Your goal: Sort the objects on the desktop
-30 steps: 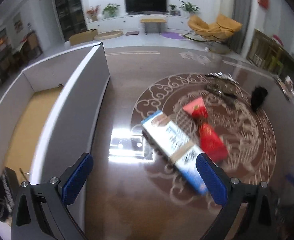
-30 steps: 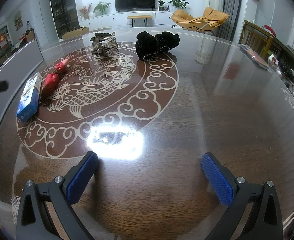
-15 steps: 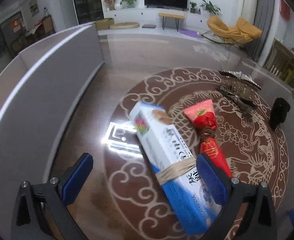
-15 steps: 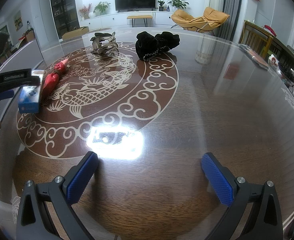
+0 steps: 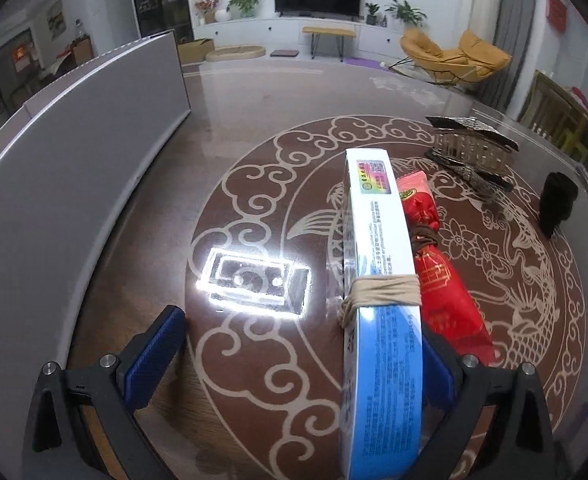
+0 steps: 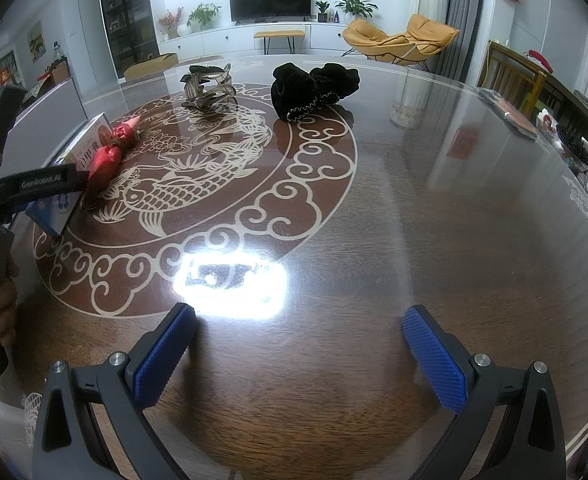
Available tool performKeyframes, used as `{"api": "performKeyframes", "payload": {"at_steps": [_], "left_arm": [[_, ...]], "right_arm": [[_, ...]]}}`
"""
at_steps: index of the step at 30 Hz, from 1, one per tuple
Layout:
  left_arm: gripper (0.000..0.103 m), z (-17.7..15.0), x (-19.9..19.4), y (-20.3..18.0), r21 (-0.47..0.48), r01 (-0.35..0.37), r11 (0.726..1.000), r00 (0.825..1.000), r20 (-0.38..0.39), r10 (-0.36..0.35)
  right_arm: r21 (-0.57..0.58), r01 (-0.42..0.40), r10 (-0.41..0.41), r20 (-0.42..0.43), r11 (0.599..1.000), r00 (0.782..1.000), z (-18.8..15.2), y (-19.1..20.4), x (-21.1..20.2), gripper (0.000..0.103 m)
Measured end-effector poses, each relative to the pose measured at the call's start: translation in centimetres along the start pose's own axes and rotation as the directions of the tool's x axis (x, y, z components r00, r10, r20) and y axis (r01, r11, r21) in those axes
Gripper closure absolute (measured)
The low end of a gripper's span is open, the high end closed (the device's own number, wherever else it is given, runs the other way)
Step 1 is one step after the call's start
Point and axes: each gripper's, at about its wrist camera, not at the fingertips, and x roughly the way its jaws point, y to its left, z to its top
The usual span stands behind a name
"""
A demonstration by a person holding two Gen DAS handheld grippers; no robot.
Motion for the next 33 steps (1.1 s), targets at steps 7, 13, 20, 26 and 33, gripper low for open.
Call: {"api": "performKeyframes", "payload": {"at_steps": [7, 13, 20, 26, 33], "left_arm": [[0.0, 0.0, 0.1, 0.1, 0.012, 0.007, 1.0, 1.0, 0.0, -0.007], [0.0, 0.0, 0.0, 0.1, 0.017, 0.01, 1.0, 1.0, -0.001, -0.01], [0.0, -0.1, -0.1, 0.1, 0.039, 0.025, 0.999, 1.0, -0.001, -0.025], [0.0, 0.1, 0.2, 0.4, 0.051, 0.034, 0.998, 0.999, 0.0, -0.034], [0.0, 0.0, 0.3, 1.1, 0.06, 0.039, 0.997, 0.999, 0.001, -0.039]], "right_arm": [[0.0, 0.0, 0.0, 0.0, 1.0, 1.0, 0.0, 0.0, -0.1, 0.0], [0.0, 0.0, 0.0, 0.0, 1.0, 1.0, 0.0, 0.0, -0.1, 0.0], [0.0, 0.0, 0.0, 0.0, 1.0, 1.0, 0.0, 0.0, 0.0, 0.0], [0.0, 0.0, 0.0, 0.0, 1.0, 1.0, 0.0, 0.0, 0.0, 0.0], [0.0, 0.0, 0.0, 0.0, 1.0, 1.0, 0.0, 0.0, 0.0, 0.0]]}}
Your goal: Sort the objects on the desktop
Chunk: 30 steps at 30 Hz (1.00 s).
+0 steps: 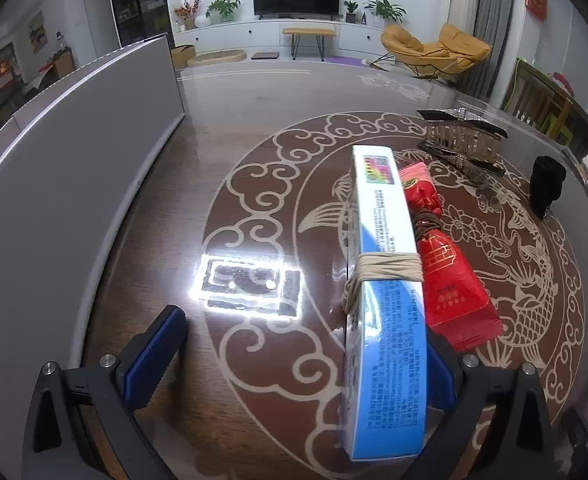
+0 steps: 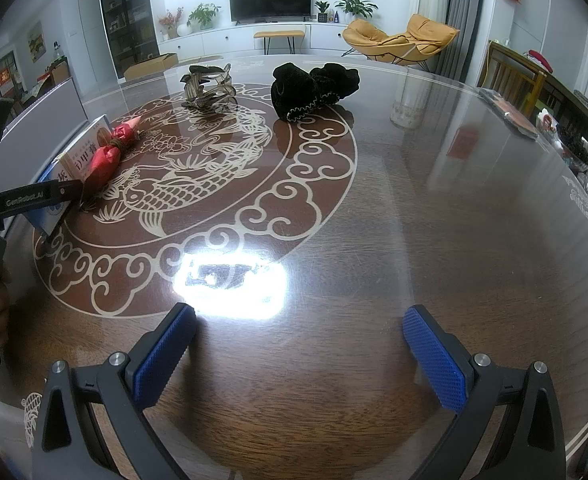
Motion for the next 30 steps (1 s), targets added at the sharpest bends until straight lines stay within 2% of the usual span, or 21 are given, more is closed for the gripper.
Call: {"api": "performKeyframes", "payload": {"at_steps": [30], "left_arm": [[0.0, -0.33, 0.11, -0.05, 0.006, 0.004, 1.0, 1.0, 0.002, -0.004]], "right_arm": [[0.0, 0.0, 0.0, 0.0, 1.0, 1.0, 0.01, -0.02, -0.02, 0.0]]}}
